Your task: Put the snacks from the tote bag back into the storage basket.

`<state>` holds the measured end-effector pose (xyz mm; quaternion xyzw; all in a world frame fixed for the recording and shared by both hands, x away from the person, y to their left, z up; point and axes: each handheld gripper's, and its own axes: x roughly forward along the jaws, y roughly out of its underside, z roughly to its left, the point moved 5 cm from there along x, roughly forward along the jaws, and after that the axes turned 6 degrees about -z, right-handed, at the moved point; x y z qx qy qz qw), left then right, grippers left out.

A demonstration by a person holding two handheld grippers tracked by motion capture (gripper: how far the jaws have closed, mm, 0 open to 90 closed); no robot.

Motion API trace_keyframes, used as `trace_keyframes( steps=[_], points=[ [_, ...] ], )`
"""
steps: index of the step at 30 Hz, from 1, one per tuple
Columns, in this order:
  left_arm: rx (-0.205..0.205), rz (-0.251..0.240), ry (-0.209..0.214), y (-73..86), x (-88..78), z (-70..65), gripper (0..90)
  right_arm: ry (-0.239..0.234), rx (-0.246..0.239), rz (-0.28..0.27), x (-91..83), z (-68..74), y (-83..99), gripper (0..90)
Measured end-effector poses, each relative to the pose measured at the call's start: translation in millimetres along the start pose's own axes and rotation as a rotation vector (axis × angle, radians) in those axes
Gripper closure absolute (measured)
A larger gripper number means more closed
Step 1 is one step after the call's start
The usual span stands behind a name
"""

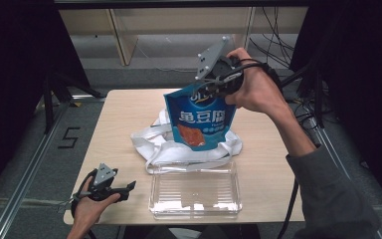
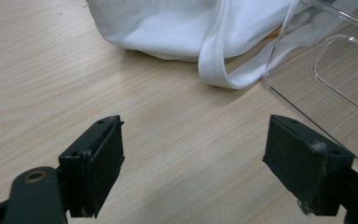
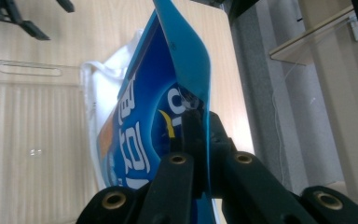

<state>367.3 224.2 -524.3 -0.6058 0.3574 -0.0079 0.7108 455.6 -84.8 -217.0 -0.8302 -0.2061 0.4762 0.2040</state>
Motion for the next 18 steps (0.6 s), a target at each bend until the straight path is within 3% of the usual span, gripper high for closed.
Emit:
trace_keyframes(
  steps=[5, 7, 9, 10, 13, 14, 15, 17, 18],
  points=[
    [0.018, 0.014, 0.003, 1.0, 0.4, 0.3, 18.9, -0.008, 0.014, 0.003, -10.4, 12.0, 1.0, 90.0],
    [0.001, -0.001, 0.008, 0.2, 1.1, -1.4, 18.8, -0.014, 0.005, -0.003, -11.2, 14.5, 0.8, 90.0],
    [0.032, 0.010, 0.005, 0.6, -0.2, 0.5, 18.8, -0.021, -0.017, -0.012, -11.7, 18.1, -0.5, 90.0],
    [0.013, 0.002, 0.002, 0.7, 0.0, -0.8, 18.9, -0.029, 0.005, -0.015, -11.7, 21.8, -0.7, 90.0],
    [0.034, 0.016, 0.003, 0.9, 0.0, 1.0, 18.8, -0.046, -0.003, -0.016, -9.9, 31.4, -1.4, 90.0],
    [0.034, 0.016, 0.003, 0.9, 0.0, 1.0, 18.8, -0.046, -0.003, -0.016, -9.9, 31.4, -1.4, 90.0],
    [0.001, 0.006, 0.006, 1.5, 1.1, -1.4, 18.8, -0.060, 0.015, -0.009, -9.5, 38.0, -1.4, 90.0],
    [0.023, 0.017, 0.000, 1.2, 0.4, 0.6, 18.8, -0.068, -0.008, -0.007, -9.0, 40.3, -1.3, 90.0],
    [0.003, -0.001, 0.005, 0.6, 1.6, -1.0, 18.8, -0.076, 0.001, -0.019, -7.6, 43.6, -2.0, 90.0]
  ],
)
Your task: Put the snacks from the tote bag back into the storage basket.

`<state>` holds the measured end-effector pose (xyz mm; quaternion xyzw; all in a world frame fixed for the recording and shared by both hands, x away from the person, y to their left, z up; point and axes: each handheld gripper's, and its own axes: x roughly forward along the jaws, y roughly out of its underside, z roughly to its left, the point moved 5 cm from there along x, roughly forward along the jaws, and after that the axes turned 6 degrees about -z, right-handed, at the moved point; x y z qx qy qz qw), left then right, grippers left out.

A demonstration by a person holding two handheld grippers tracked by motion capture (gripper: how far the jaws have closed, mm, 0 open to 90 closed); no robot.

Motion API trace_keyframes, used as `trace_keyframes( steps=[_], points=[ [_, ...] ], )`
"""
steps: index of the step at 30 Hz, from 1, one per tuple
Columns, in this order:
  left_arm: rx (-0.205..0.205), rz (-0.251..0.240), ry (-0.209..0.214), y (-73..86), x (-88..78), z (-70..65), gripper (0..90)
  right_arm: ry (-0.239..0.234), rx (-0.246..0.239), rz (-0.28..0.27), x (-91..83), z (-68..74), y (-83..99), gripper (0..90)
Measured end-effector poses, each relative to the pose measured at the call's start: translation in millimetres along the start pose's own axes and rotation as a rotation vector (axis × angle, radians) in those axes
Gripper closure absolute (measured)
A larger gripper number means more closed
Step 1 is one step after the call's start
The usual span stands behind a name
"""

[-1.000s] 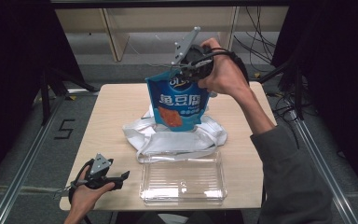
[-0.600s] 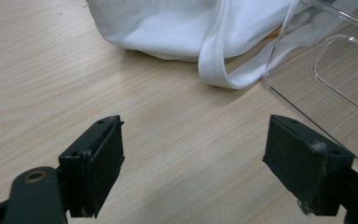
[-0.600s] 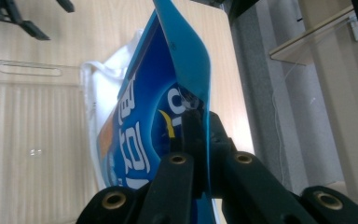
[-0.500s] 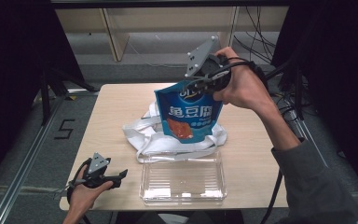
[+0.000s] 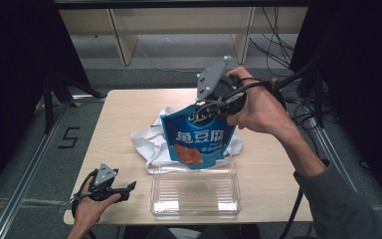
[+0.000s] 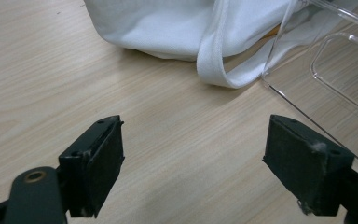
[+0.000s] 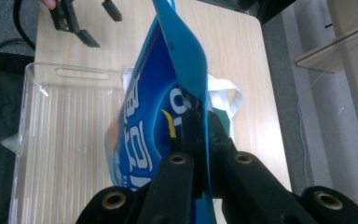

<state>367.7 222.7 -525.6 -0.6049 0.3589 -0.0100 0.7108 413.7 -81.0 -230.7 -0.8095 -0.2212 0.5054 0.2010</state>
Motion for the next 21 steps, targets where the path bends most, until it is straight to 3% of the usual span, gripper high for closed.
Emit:
trace_keyframes(
  steps=[2, 3, 7, 8, 9, 10, 11, 21],
  points=[
    [0.013, 0.016, -0.003, 0.9, -1.1, 1.4, 18.9, -0.008, 0.023, 0.011, 2.3, 6.7, 0.8, 90.0],
    [0.013, 0.016, -0.003, 0.9, -1.1, 1.4, 18.8, -0.013, -0.022, 0.012, 3.7, 5.4, 0.7, 90.0],
    [0.009, 0.005, -0.013, 0.1, -1.7, 2.1, 18.8, -0.022, -0.022, 0.019, 7.5, 12.1, 0.1, 90.0],
    [0.021, 0.005, -0.011, 0.2, -1.9, 2.3, 18.8, -0.036, 0.010, 0.015, 8.6, 16.2, 0.0, 90.0],
    [0.031, 0.013, -0.013, 0.4, -1.7, 3.4, 18.8, -0.040, -0.012, 0.013, 9.3, 15.8, -0.6, 90.0],
    [0.031, 0.013, -0.013, 0.4, -1.7, 3.4, 18.8, -0.040, -0.012, 0.013, 9.3, 15.8, -0.6, 90.0],
    [0.007, 0.011, -0.006, 0.3, -1.0, 1.7, 18.8, -0.047, -0.007, 0.027, 8.7, 18.5, -0.1, 90.0],
    [0.016, 0.006, -0.010, -0.2, -2.1, 2.3, 18.8, -0.086, 0.004, 0.007, 19.5, 25.7, 6.5, 90.0]
  ],
)
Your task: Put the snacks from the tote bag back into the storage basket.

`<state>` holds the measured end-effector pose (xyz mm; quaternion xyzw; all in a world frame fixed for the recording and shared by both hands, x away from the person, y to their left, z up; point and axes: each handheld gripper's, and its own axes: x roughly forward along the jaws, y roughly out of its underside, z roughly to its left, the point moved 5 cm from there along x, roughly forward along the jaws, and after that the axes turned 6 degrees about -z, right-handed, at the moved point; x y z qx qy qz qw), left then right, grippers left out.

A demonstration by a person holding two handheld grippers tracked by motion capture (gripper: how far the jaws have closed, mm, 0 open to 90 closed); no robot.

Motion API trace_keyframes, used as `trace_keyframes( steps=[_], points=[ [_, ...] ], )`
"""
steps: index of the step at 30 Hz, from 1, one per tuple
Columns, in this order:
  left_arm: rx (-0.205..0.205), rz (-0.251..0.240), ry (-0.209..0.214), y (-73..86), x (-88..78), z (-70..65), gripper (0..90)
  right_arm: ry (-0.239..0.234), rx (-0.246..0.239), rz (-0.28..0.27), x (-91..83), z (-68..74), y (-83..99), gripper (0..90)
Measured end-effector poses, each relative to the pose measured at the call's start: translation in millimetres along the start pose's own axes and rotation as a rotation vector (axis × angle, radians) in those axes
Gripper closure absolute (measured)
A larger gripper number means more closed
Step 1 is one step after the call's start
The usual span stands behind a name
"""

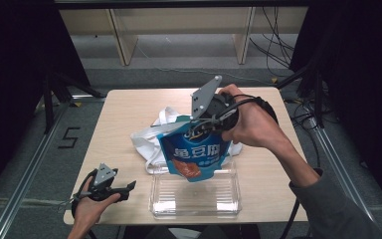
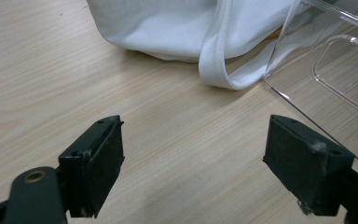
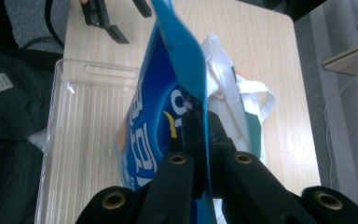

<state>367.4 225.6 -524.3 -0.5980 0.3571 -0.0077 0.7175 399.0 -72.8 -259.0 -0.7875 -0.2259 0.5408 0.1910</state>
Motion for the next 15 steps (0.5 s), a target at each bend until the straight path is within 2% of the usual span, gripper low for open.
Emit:
trace_keyframes(
  steps=[5, 6, 7, 8, 12, 14, 15],
  points=[
    [-0.003, 0.009, -0.002, 1.3, 1.0, 0.3, 18.8, 0.000, -0.012, -0.015, 0.0, 1.5, 1.5, 90.0],
    [-0.021, -0.010, 0.007, -0.2, 2.2, -1.5, 18.8, 0.003, -0.014, -0.023, -2.1, 2.0, 0.7, 90.0],
    [-0.021, -0.010, 0.007, -0.2, 2.2, -1.5, 18.8, 0.003, -0.014, -0.023, -2.1, 2.0, 0.7, 90.0],
    [0.000, 0.010, 0.005, 1.2, 0.9, -0.7, 18.8, 0.008, -0.017, -0.022, -5.7, 1.6, -0.7, 90.0],
    [-0.012, -0.001, 0.003, 0.1, 1.2, -0.9, 18.7, 0.004, -0.017, -0.027, -9.2, 4.2, -3.5, 90.0],
    [-0.003, 0.010, 0.005, 1.5, 0.3, -0.4, 18.8, -0.006, -0.025, -0.031, -9.3, 6.9, -4.4, 90.0],
    [-0.003, 0.010, 0.005, 1.5, 0.3, -0.4, 18.8, -0.011, 0.002, -0.021, -10.1, 10.3, -3.8, 90.0]
  ],
)
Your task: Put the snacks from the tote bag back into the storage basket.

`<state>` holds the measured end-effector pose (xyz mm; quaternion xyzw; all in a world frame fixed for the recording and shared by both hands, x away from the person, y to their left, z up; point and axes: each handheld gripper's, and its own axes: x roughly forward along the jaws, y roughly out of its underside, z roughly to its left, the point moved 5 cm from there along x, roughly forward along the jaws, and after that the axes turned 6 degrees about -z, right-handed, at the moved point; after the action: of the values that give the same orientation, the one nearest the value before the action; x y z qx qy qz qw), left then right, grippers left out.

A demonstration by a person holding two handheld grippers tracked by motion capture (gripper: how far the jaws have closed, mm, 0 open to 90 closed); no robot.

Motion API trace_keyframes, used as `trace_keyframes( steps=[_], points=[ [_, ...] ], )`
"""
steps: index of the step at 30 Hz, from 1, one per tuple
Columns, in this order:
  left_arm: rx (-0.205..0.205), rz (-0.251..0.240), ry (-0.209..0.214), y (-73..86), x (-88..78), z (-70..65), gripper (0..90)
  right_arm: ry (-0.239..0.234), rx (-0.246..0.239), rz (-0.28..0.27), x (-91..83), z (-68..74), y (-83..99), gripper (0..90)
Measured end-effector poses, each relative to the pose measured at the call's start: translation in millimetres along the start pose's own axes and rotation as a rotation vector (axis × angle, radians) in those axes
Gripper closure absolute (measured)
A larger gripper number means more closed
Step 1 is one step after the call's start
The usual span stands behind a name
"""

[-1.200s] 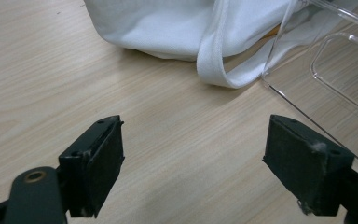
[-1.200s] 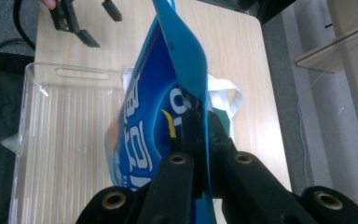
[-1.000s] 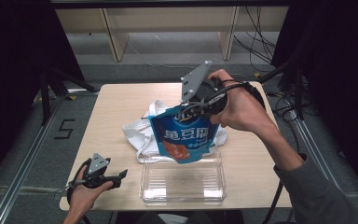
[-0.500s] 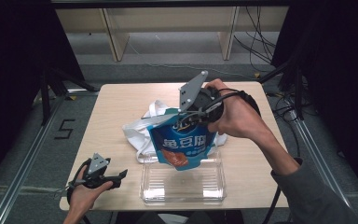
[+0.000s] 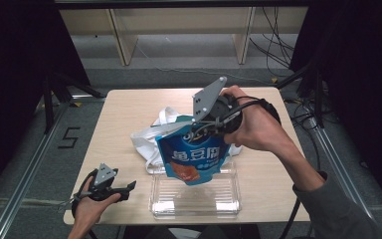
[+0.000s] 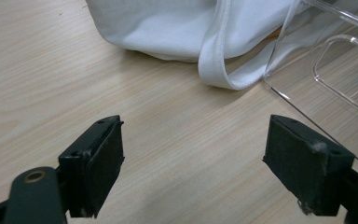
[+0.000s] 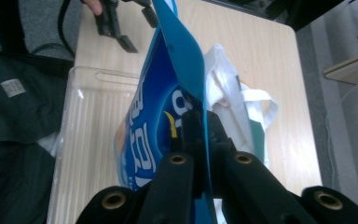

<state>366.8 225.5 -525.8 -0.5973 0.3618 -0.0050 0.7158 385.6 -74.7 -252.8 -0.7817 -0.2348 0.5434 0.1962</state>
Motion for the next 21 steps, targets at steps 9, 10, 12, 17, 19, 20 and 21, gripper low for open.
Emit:
trace_keyframes(
  steps=[9, 10, 12, 17, 19, 20, 21],
  points=[
    [-0.001, -0.005, -0.001, -0.9, 0.8, -0.1, 18.7, -0.032, -0.029, -0.003, 11.6, 5.5, 6.7, 90.0],
    [0.001, 0.000, 0.000, -0.4, 0.4, 0.0, 18.7, -0.032, -0.029, -0.003, 11.6, 5.5, 6.7, 90.0],
    [0.001, -0.002, 0.000, -0.1, 0.1, 0.4, 18.7, -0.046, -0.032, -0.007, 17.5, 6.9, 11.2, 90.0],
    [0.019, 0.015, 0.006, -0.1, -0.9, 0.8, 18.7, -0.071, -0.022, 0.006, 33.2, 9.5, 21.0, 90.0],
    [0.014, 0.011, 0.008, -0.5, -0.5, 0.4, 18.7, -0.084, -0.022, 0.010, 38.9, 11.4, 22.6, 90.0],
    [0.021, 0.013, 0.007, -0.4, -0.7, 0.7, 18.7, -0.084, -0.022, 0.010, 38.9, 11.4, 22.6, 90.0],
    [0.015, 0.011, 0.006, -0.1, -0.4, 0.2, 18.7, -0.093, -0.014, 0.018, 43.9, 12.2, 24.8, 90.0]
  ],
)
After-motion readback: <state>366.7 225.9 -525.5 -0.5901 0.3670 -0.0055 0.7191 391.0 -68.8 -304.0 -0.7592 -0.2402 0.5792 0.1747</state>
